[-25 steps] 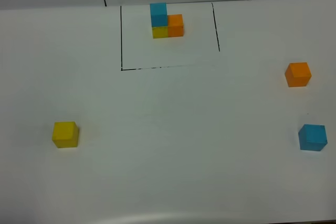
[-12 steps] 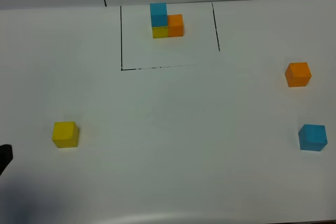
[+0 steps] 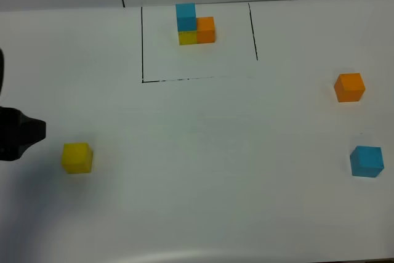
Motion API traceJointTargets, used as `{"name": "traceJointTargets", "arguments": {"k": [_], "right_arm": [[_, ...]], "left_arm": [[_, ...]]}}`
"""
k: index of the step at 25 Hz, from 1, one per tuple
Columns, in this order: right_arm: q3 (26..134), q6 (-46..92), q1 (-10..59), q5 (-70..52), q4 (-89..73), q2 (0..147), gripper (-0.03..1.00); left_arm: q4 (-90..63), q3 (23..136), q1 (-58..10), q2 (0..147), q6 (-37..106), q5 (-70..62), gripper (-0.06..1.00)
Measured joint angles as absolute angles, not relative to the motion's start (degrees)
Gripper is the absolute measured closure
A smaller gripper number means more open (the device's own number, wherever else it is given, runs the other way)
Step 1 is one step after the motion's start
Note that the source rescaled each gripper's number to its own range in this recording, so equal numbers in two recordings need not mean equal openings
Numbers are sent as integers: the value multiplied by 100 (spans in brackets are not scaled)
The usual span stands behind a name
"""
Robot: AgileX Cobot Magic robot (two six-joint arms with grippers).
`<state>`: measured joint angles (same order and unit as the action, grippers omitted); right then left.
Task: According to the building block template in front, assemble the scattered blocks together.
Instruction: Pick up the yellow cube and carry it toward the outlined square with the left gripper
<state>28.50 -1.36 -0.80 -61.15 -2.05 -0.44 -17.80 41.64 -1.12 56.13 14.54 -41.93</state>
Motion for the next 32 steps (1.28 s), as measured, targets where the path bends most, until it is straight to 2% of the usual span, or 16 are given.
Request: {"name": "traceJointTargets", "arguments": {"k": [5,14,25,32], "right_arm": [[2850,-140,-80,-6115,-210,-44,30],[2850,-140,-80,-6115,-216,-44,30],[2850,-142,-80,-6115,-217,-44,30],[2850,-142,-80,-6115,-234,-44,30]], "left_arm": [[-1678,4215,-464,6843,1183,-4112,-1],[-193,4219,-1153,8465,-745,-3634,-1],[0,5130,-1525,9555,-1198,-3759,1],[32,5194,-1539,10055,-1366,-3661,4]]}}
